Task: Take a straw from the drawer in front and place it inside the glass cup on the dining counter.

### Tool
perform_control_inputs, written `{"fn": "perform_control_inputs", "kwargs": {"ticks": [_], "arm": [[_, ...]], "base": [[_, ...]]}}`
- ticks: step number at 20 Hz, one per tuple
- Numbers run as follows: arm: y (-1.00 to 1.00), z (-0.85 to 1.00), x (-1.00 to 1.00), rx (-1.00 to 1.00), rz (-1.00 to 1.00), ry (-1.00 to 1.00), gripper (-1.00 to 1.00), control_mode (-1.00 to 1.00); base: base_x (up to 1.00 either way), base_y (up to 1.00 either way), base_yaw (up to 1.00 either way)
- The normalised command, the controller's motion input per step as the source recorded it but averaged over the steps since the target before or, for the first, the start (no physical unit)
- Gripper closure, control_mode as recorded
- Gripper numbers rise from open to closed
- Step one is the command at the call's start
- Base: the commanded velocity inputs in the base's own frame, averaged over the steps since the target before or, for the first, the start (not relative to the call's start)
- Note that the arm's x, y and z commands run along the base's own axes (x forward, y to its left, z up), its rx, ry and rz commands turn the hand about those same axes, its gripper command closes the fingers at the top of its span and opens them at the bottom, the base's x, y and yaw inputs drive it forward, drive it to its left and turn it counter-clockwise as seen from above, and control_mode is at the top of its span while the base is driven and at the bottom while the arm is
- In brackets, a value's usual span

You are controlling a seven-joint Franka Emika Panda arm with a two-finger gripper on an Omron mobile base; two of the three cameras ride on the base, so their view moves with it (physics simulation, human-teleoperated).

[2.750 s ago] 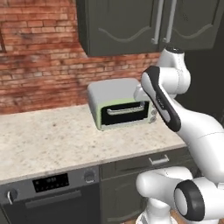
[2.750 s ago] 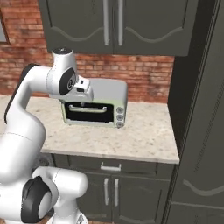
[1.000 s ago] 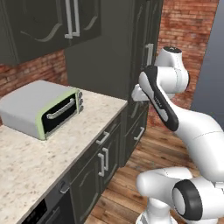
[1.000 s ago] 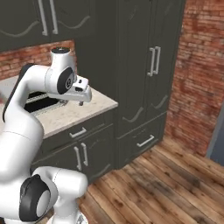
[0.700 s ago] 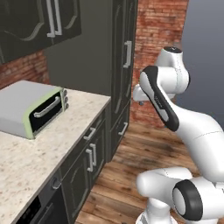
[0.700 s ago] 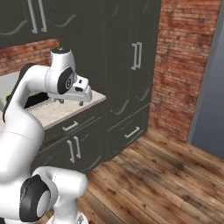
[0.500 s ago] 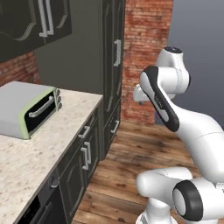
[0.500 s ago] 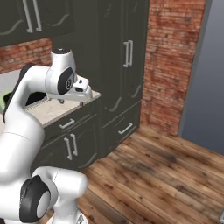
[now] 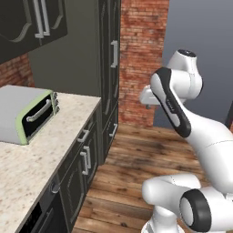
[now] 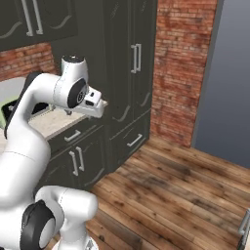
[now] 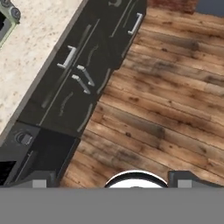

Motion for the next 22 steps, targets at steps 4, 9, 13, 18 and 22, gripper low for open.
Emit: {"fn": "perform_control_inputs", "kwargs": {"ticks": [4, 9, 13, 18, 22], "arm": [[0.09, -0.30, 0.00, 0.45, 0.00, 0.13, -1.00, -1.00], [0.17, -0.44, 0.23, 0.45, 0.00, 0.09, -1.00, -1.00], [0.18, -0.63, 0.48, 0.41, 0.00, 0.04, -1.00, -1.00], [0.19, -0.52, 0.42, 0.33, 0.00, 0.00, -1.00, -1.00], [0.21, -0.51, 0.27, 0.25, 0.00, 0.00, -1.00, -1.00]], "base": [[0.00, 0.00, 0.00], [0.00, 0.00, 0.00], [0.00, 0.00, 0.00], [0.00, 0.00, 0.00], [0.00, 0.00, 0.00]]}}
